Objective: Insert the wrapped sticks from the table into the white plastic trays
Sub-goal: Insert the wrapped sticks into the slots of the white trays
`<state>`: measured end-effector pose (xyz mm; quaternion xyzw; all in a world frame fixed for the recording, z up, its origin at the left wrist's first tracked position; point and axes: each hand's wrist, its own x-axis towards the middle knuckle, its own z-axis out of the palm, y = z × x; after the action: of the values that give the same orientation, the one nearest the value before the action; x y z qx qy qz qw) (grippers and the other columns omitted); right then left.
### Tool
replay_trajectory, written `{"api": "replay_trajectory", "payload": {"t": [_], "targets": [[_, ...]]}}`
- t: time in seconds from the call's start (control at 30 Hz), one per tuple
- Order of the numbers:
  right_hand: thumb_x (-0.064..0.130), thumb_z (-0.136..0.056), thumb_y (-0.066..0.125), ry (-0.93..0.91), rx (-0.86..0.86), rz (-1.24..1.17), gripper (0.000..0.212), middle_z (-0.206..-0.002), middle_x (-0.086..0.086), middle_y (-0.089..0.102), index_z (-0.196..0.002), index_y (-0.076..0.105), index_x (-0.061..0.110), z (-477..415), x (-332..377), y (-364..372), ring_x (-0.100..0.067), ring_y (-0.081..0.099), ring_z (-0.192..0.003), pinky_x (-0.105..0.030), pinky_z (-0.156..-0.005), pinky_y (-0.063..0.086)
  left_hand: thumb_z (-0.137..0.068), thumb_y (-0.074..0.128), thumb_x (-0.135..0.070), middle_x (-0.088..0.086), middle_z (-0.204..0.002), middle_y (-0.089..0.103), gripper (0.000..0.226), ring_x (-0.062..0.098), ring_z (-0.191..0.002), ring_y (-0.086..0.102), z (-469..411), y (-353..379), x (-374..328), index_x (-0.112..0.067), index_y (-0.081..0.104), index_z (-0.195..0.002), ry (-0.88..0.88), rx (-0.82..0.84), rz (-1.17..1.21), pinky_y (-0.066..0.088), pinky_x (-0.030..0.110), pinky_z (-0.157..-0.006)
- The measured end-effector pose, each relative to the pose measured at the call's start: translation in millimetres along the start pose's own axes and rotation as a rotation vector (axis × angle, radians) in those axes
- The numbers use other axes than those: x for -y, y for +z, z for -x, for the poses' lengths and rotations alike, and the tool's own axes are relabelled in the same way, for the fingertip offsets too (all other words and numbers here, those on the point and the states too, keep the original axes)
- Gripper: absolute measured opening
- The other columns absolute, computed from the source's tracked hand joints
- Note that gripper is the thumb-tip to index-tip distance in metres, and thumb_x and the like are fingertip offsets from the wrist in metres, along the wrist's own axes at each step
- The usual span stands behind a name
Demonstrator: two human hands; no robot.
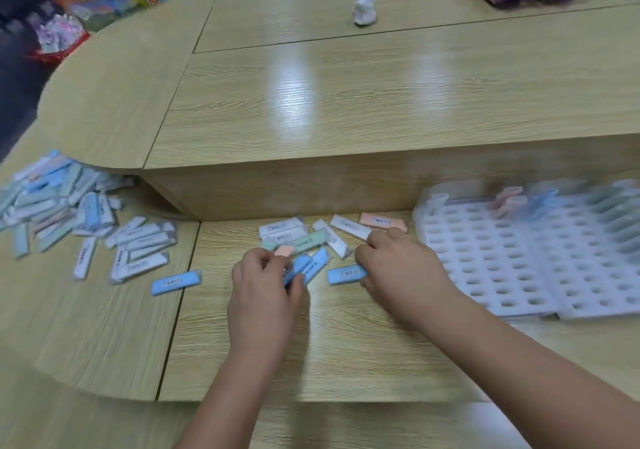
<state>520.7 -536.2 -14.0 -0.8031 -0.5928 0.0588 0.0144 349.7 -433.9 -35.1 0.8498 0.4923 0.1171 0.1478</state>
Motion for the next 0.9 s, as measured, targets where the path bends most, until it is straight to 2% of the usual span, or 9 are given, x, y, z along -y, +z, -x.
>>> {"api": "replay_trajectory", "payload": {"t": [0.1,0.2,0.27,0.33,0.43,0.5,0.57,0.7,0.9], "targets": [[0.035,-0.090,0.055,-0.007,-0.019,-0.056,0.023,-0.109,0.006,0.055,-0.112,0.054,0.027,6,0,-9,-0.019,0.050,-0.106,-0.031,-0.070,0.042,-0.090,0.066,-0.033,-0.004,-0.112,0.047,0.019,0.016,-0.104,0.039,-2,-5,-6,-0.022,0.071,-0.104,-0.019,0.012,-0.009,0.043,0.032,-0.066],[0.037,-0.087,0.058,0.059,-0.039,-0.300,0.015,-0.089,0.015,0.054,-0.097,0.047,0.035,22,-11,-23,-0.011,0.055,-0.088,-0.028,-0.063,0.042,-0.091,0.063,-0.029,-0.005,-0.100,0.052,0.014,0.018,-0.093,0.045,0,-14,-13,-0.022,0.073,-0.099,0.029,-0.060,0.015,0.048,0.037,-0.064],[0.035,-0.085,0.065,0.112,-0.055,-0.551,0.015,-0.081,0.018,0.055,-0.092,0.053,0.038,39,-25,-31,-0.004,0.055,-0.078,-0.019,-0.062,0.041,-0.090,0.061,-0.027,-0.009,-0.091,0.056,0.013,0.015,-0.086,0.052,2,-19,-23,-0.023,0.071,-0.097,0.071,-0.092,0.134,0.045,0.031,-0.064],[0.028,-0.085,0.070,0.182,-0.110,-0.825,0.016,-0.082,0.018,0.061,-0.092,0.063,0.041,59,-40,-38,-0.003,0.058,-0.072,-0.013,-0.060,0.043,-0.091,0.059,-0.026,-0.015,-0.086,0.057,0.009,0.005,-0.083,0.056,4,-22,-39,-0.027,0.067,-0.094,0.083,-0.074,0.318,0.041,0.014,-0.065],[0.021,-0.087,0.071,0.276,-0.239,-1.067,0.028,-0.086,0.016,0.065,-0.097,0.070,0.047,84,-65,-46,-0.005,0.061,-0.071,-0.009,-0.059,0.045,-0.091,0.059,-0.024,-0.012,-0.077,0.057,0.014,0.004,-0.075,0.056,5,-23,-75,-0.037,0.058,-0.089,0.101,-0.050,0.535,0.042,0.013,-0.062],[0.020,-0.090,0.067,0.314,-0.296,-1.073,0.031,-0.090,0.014,0.065,-0.100,0.070,0.049,96,-85,-50,-0.009,0.063,-0.077,-0.013,-0.062,0.047,-0.090,0.060,-0.022,-0.007,-0.074,0.059,0.020,0.009,-0.065,0.054,5,-20,-100,-0.041,0.054,-0.090,0.113,-0.004,0.676,0.043,0.019,-0.054],[0.018,-0.092,0.064,0.342,-0.323,-1.026,0.035,-0.093,0.013,0.064,-0.103,0.069,0.051,106,-106,-56,-0.011,0.064,-0.078,-0.018,-0.064,0.049,-0.089,0.063,-0.017,-0.006,-0.083,0.060,0.032,0.012,-0.066,0.055,4,-17,-122,-0.047,0.054,-0.096,0.143,0.029,0.779,0.046,0.022,-0.054],[0.013,-0.089,0.066,0.370,-0.429,-0.866,0.042,-0.097,0.021,0.063,-0.108,0.060,0.050,123,-144,-67,-0.004,0.063,-0.084,-0.005,-0.068,0.044,-0.090,0.064,-0.014,-0.013,-0.086,0.058,0.054,0.006,-0.071,0.057,2,-3,-160,-0.059,0.049,-0.117,0.228,0.092,0.819,0.047,0.014,-0.059],[0.015,-0.083,0.073,0.431,-0.507,-0.796,0.032,-0.096,0.027,0.066,-0.092,0.062,0.045,146,-195,-63,-0.001,0.065,-0.085,-0.007,-0.066,0.049,-0.091,0.065,-0.018,-0.017,-0.088,0.062,0.035,0.008,-0.078,0.061,5,23,-206,-0.050,0.061,-0.106,0.288,0.092,0.778,0.048,0.017,-0.057]]}}
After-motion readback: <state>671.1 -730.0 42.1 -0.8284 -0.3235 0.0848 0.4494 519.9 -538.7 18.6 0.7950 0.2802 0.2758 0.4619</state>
